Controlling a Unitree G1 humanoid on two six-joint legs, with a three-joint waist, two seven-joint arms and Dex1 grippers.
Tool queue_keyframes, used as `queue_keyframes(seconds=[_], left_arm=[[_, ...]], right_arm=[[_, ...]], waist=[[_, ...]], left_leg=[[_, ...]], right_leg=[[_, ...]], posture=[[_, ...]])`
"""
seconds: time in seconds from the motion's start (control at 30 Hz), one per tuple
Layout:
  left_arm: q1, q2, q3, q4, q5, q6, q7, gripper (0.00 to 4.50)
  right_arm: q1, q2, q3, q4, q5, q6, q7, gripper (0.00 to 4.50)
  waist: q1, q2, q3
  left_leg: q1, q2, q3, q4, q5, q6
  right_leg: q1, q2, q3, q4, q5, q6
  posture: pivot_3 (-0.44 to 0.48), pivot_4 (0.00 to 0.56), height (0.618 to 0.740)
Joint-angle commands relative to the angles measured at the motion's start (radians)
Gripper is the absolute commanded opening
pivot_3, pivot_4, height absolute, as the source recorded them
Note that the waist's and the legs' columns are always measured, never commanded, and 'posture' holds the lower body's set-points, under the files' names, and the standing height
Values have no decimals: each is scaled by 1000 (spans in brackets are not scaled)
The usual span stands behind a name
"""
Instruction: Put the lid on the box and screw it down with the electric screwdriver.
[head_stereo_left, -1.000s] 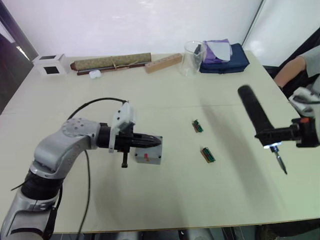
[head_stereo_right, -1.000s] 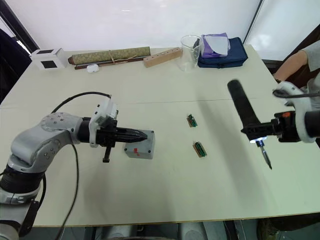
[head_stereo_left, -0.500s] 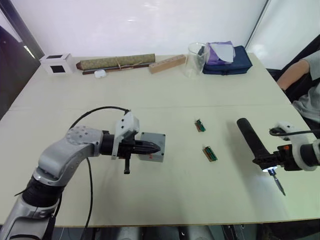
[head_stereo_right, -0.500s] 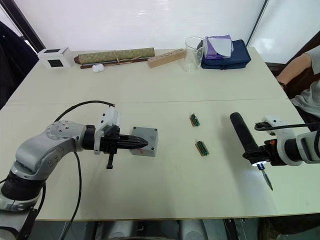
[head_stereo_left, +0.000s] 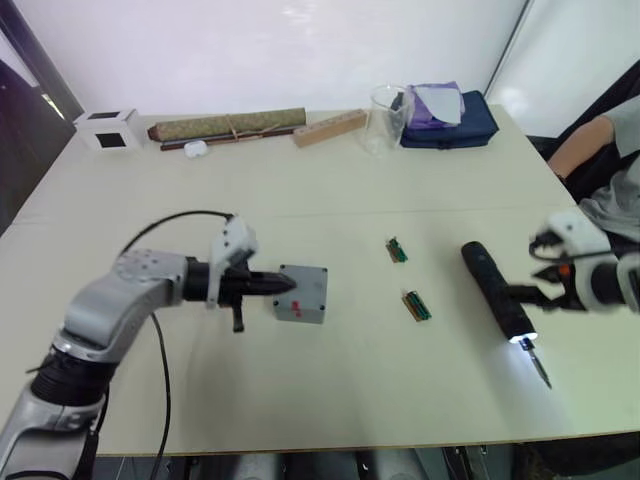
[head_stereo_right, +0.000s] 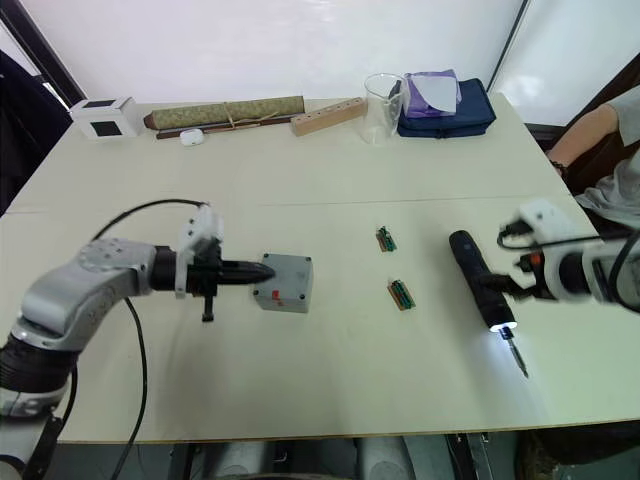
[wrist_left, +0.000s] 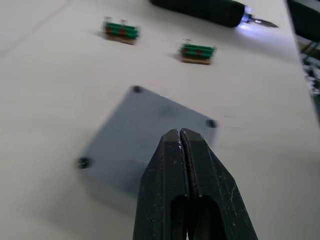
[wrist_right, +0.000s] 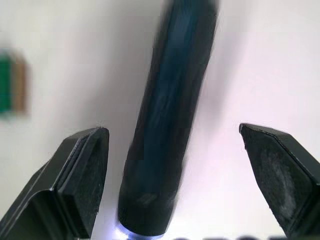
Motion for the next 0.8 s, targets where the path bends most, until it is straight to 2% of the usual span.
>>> queue_keyframes(seconds=[0.03,0.07,0.13,0.2,0.27,0.33,0.5,0.8], left_arm=[[-40,11,70,63,20,-44,17,0],[-47,9,75,79,25,-49,19,0],[-52,-17,75,125,73,-75,78,0],[-54,-30,72,147,96,-91,101,0],[8,-28,-6,117,183,-125,127,0],[62,-40,-39,78,209,-120,145,0],[130,-60,-69,38,242,-118,172,0],[79,-141,-104,80,285,-148,182,0]], right_arm=[[-104,-22,12,-23,-27,-85,80,4472],[-121,-16,21,-28,-31,-100,95,4472],[-126,47,74,-184,-12,-215,171,4472],[-122,78,96,-247,-16,-264,207,4472],[-52,183,236,-378,-37,-295,190,4472],[4,265,378,-446,-109,-356,180,4472],[24,452,467,-370,-168,-370,119,4472],[7,563,550,-320,-248,-389,134,4472]], waist=[[4,-1,-1],[7,-1,-1],[9,-2,-1],[9,-2,-1],[8,-5,-3],[6,-7,-3],[11,-7,-2],[9,-7,-3]], left_leg=[[0,0,-1,0,0,0],[0,0,-1,-1,0,0],[0,0,-1,-1,0,0],[0,0,-1,0,0,0],[-1,-1,-1,0,0,0],[-1,0,-2,0,0,0],[-4,-1,-2,6,1,-3],[-3,-2,-4,12,2,-3]], right_leg=[[0,0,-1,0,0,0],[1,0,-1,0,0,0],[2,0,-1,0,0,0],[2,-1,-1,0,0,0],[1,-1,-1,0,0,0],[2,-1,-1,0,0,0],[0,-3,-1,4,1,2],[4,-3,-2,6,3,1]], posture=[[0,150,740],[0,150,740],[0,150,740],[0,150,740],[0,150,740],[0,150,740],[0,150,740],[0,150,740]])
